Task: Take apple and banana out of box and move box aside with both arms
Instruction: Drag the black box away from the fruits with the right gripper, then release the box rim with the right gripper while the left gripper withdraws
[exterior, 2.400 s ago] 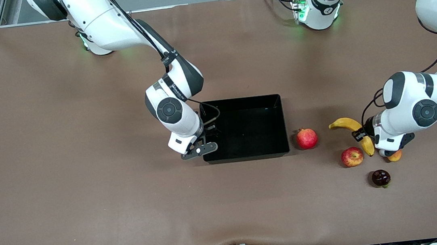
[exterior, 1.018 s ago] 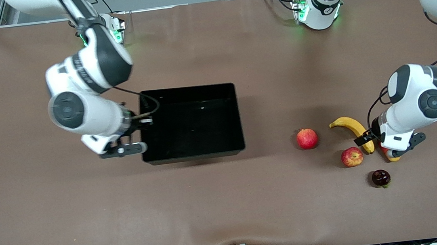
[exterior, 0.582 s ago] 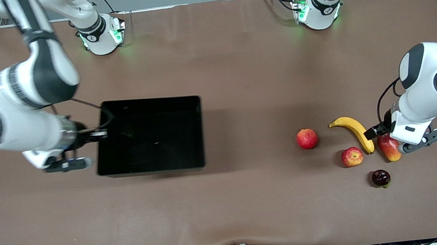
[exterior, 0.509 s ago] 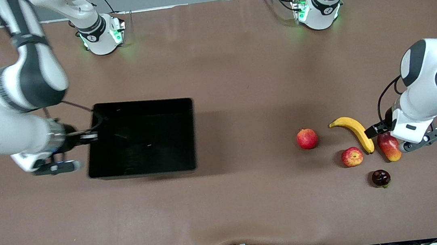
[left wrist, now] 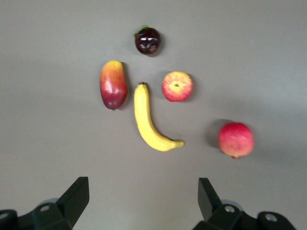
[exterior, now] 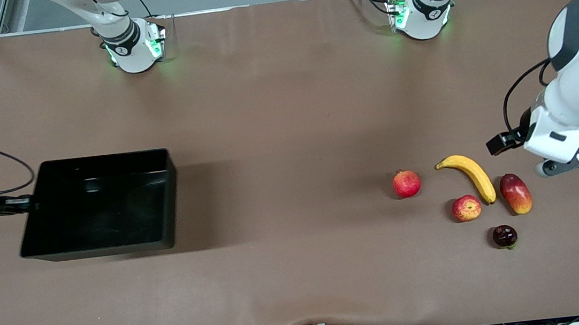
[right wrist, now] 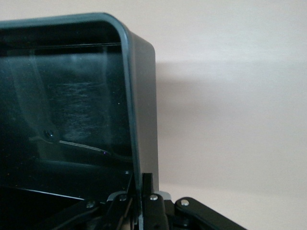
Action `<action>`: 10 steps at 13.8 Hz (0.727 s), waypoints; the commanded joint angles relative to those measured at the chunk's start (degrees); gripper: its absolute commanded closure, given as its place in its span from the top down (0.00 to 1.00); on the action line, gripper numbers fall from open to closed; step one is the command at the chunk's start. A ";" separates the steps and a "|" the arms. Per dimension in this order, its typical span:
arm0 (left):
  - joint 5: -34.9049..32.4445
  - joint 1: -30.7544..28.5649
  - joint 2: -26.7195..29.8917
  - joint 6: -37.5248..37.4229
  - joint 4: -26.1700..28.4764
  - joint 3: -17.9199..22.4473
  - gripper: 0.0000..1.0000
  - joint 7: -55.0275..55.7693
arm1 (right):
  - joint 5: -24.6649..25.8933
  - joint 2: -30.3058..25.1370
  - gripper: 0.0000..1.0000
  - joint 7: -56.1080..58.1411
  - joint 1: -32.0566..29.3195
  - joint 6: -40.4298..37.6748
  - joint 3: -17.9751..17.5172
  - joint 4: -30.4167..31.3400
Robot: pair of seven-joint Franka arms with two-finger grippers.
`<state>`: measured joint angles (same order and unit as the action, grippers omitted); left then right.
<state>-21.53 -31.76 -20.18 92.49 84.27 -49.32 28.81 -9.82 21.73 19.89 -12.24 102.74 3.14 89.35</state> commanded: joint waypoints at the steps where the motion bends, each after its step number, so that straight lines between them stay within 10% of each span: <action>1: 6.12 -2.25 4.08 -2.31 0.19 -0.52 1.00 -4.36 | -0.37 3.83 0.00 5.06 -6.29 -0.17 -1.47 -1.29; 10: 10.98 -2.08 11.47 -4.86 0.46 -0.43 1.00 -6.31 | -0.55 13.60 0.00 8.06 -10.53 0.27 -1.47 -4.37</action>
<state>-11.92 -33.00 -11.74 89.00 83.96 -49.59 24.07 -9.88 34.90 28.61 -21.71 104.55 2.64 86.78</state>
